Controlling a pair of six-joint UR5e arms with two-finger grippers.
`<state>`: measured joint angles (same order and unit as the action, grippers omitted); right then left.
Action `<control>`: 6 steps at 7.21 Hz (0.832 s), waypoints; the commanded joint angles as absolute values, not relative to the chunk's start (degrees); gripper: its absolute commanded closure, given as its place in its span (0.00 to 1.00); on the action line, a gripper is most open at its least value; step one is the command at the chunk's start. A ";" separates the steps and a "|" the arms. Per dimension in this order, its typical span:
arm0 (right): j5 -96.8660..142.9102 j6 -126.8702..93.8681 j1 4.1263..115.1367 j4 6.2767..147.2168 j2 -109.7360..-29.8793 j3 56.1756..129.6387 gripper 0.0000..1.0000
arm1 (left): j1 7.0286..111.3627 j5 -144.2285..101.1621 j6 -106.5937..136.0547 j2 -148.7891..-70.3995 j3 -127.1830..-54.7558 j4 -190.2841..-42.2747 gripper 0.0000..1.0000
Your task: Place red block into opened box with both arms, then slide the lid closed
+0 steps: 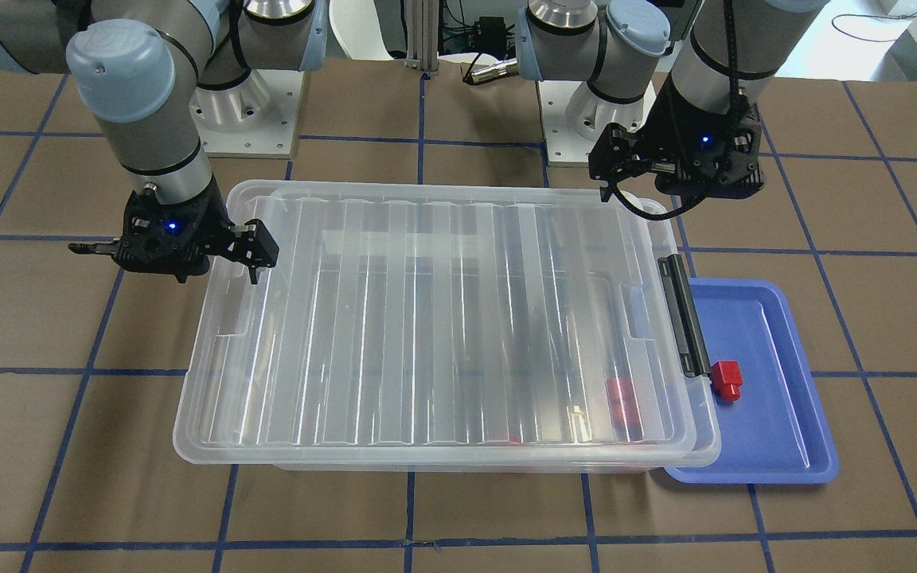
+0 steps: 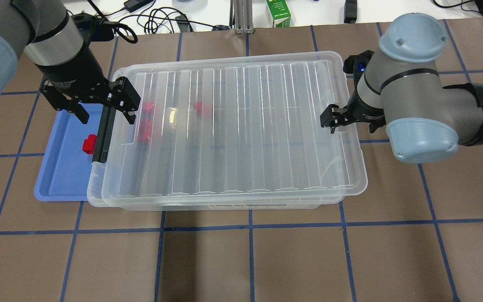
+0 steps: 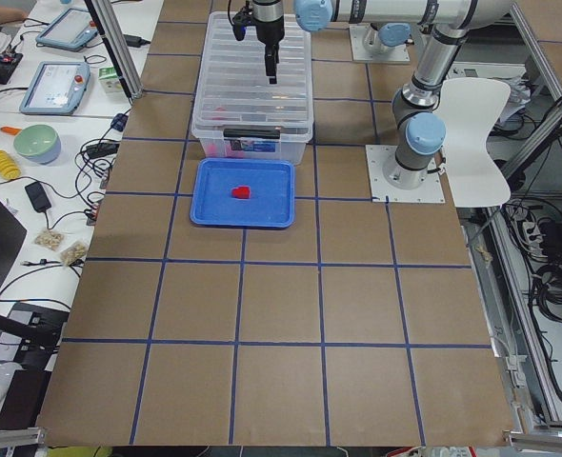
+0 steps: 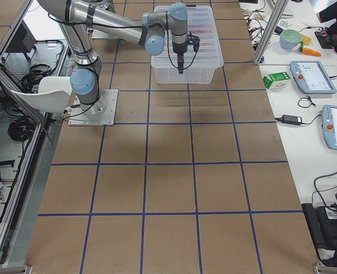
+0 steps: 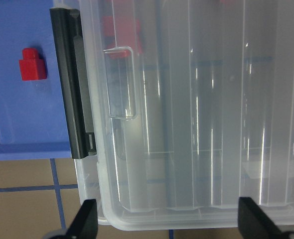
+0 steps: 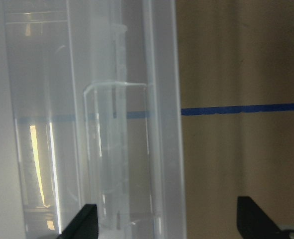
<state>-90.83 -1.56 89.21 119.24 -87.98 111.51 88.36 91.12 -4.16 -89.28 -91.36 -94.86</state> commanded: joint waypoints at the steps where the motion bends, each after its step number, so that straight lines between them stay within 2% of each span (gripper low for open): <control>1: -90.79 -0.71 88.07 119.79 -87.71 111.53 0.00 | 87.80 91.05 -4.13 -88.68 -92.29 -94.75 0.00; 6: -90.88 2.88 83.79 119.45 -87.54 110.83 0.00 | 86.93 91.05 -4.92 -88.42 -91.23 -93.52 0.00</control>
